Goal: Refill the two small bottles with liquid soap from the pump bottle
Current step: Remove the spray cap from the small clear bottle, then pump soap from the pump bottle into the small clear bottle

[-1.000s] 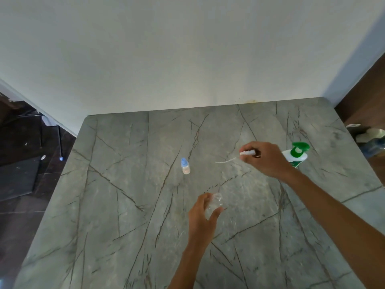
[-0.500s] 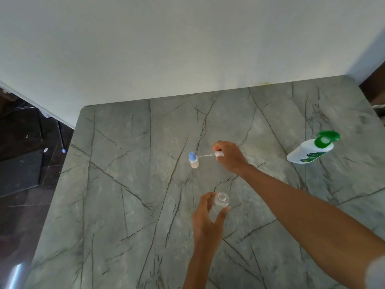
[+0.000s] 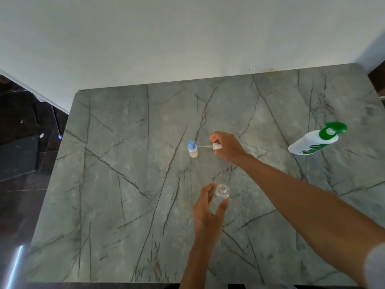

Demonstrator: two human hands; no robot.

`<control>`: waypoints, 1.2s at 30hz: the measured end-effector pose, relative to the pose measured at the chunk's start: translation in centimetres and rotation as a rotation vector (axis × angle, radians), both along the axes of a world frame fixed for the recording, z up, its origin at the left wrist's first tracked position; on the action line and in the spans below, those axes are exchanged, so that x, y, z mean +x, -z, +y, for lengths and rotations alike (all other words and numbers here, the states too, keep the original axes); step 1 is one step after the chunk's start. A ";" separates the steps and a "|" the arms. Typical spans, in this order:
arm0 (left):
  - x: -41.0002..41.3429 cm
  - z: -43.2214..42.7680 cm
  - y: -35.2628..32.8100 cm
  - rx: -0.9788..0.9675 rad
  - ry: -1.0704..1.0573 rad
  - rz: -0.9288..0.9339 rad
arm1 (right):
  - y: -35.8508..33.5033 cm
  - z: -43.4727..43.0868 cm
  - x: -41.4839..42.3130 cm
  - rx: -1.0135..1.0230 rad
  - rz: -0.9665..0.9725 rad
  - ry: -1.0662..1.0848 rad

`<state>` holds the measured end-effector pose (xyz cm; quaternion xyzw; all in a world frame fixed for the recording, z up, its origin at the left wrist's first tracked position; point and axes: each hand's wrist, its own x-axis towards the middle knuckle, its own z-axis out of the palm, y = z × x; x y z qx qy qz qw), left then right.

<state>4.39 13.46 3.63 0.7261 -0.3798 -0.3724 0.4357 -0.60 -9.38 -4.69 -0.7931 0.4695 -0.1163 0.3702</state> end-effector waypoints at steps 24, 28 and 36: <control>-4.8 1.8 -0.2 -0.090 0.007 -0.043 | -8.2 1.1 -27.8 -0.363 -0.079 0.369; -5.1 1.9 -0.4 -0.130 -0.014 -0.053 | -7.4 0.3 -26.5 -0.301 -0.131 0.326; -2.8 -0.3 4.4 -0.343 0.058 -0.160 | -3.4 0.8 -25.9 -0.440 -0.271 0.408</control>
